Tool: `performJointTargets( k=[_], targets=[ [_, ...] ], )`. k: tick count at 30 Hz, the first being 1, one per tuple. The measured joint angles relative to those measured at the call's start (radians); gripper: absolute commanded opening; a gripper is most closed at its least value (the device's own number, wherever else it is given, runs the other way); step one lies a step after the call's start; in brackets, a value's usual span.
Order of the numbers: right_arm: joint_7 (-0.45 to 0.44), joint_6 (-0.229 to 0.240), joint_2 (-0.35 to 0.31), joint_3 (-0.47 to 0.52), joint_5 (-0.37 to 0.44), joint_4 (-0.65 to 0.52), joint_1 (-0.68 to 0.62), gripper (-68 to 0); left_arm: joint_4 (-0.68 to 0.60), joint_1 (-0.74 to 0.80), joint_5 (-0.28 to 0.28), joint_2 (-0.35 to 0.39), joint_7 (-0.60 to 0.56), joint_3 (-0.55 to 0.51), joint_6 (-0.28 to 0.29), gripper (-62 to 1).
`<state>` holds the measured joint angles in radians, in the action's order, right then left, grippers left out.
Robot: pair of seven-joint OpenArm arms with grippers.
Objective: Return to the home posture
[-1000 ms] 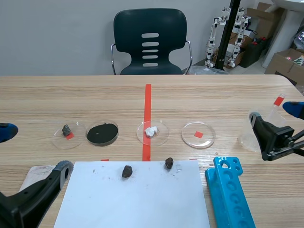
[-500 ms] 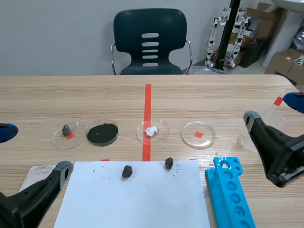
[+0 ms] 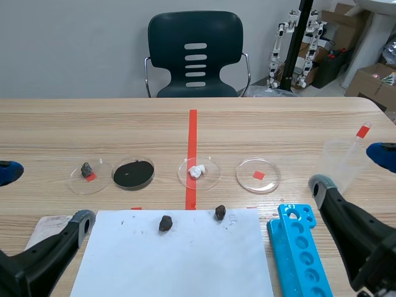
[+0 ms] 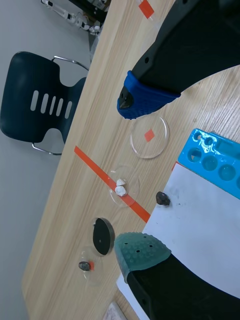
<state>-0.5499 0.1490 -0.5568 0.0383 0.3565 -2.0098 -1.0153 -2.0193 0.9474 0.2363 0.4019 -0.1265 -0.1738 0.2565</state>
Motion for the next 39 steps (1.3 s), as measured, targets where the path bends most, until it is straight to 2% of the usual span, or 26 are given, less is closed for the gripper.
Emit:
performJointTargets(
  k=[9,14,39],
  targets=[
    [0.0,-0.005,0.0,0.0,-0.017,-0.002,-0.024,-20.0,0.0,0.0,0.0,0.0,0.0,0.0,0.0,1.4],
    [0.0,-0.031,0.0,0.0,-0.016,-0.002,-0.024,-20.0,0.0,0.0,0.0,0.0,0.0,0.0,0.0,1.4],
    [0.0,-0.03,0.0,0.0,-0.016,-0.002,-0.024,-20.1,0.0,0.0,0.0,0.0,0.0,0.0,0.0,1.4]
  ],
)
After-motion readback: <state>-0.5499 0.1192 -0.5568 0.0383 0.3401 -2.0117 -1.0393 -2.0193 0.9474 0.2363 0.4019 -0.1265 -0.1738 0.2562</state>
